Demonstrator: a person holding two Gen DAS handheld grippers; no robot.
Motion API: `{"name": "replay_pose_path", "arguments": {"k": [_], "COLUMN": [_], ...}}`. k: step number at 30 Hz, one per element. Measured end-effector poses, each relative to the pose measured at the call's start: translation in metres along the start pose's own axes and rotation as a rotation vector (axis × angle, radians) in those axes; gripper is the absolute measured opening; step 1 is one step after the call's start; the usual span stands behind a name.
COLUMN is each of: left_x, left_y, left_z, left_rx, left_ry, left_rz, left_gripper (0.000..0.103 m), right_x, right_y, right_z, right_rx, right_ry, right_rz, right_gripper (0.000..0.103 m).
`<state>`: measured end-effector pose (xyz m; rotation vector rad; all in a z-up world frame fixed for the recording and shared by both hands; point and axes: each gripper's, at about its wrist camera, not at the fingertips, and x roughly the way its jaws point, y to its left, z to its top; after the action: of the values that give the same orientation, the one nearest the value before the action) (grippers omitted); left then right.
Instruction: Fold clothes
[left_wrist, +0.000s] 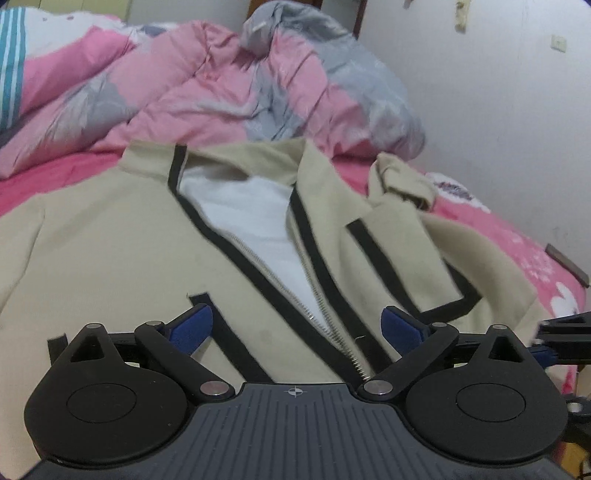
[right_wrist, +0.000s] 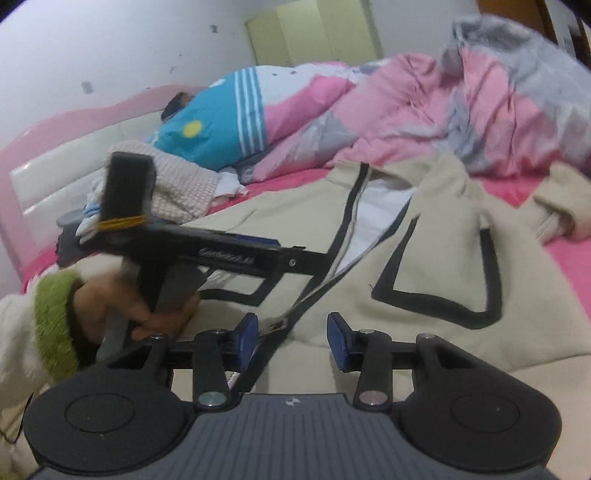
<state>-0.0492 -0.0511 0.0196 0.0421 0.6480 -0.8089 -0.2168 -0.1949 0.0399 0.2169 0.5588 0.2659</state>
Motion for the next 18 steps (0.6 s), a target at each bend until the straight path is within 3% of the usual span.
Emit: {"name": "replay_pose_path", "arguments": {"k": [7, 12, 18], "left_x": [0.006, 0.006, 0.007], "left_y": [0.016, 0.016, 0.017], "left_z": [-0.003, -0.005, -0.005], "left_rx": [-0.076, -0.072, -0.08], "left_ry": [0.029, 0.028, 0.027], "left_rz": [-0.026, -0.031, -0.04], "left_gripper": [0.099, 0.101, 0.101], "right_x": [0.033, 0.024, 0.036], "right_y": [0.005, 0.022, 0.02], "right_z": [0.002, 0.01, 0.001], "right_rx": [-0.098, -0.249, -0.239], "right_ry": [0.051, 0.035, 0.094], "right_rz": [0.052, 0.021, 0.038], "right_gripper": [0.039, 0.033, 0.032]}}
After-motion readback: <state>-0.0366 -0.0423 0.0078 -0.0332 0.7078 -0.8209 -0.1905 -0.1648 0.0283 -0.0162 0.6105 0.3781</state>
